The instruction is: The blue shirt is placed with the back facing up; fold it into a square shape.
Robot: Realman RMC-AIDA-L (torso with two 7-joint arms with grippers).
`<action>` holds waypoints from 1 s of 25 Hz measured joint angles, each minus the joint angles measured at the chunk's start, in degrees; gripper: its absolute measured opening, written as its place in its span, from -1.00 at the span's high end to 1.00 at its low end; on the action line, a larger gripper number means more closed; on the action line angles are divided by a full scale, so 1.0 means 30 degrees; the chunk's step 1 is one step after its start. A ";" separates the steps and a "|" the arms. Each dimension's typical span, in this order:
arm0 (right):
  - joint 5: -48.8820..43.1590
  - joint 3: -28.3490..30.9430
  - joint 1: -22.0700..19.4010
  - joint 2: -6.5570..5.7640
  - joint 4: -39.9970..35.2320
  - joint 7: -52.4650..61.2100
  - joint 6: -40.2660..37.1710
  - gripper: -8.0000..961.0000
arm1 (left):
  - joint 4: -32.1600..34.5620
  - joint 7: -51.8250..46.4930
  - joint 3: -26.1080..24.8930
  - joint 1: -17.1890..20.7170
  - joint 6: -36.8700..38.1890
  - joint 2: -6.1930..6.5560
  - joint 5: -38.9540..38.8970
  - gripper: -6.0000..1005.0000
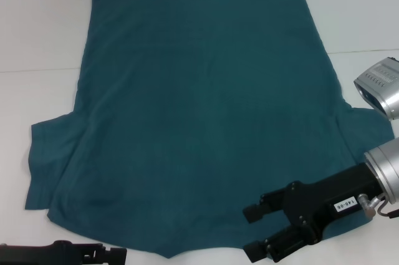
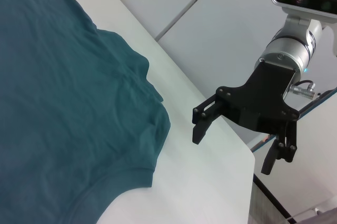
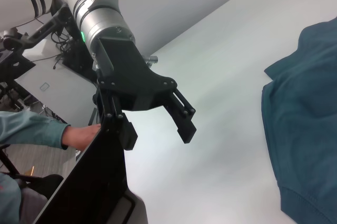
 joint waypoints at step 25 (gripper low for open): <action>0.0003 0.3091 0.0564 -0.0333 0.1302 0.2911 0.2963 -0.97 | -0.0898 -0.3793 -0.1985 -0.0898 -0.1672 0.0633 -0.0168 -0.58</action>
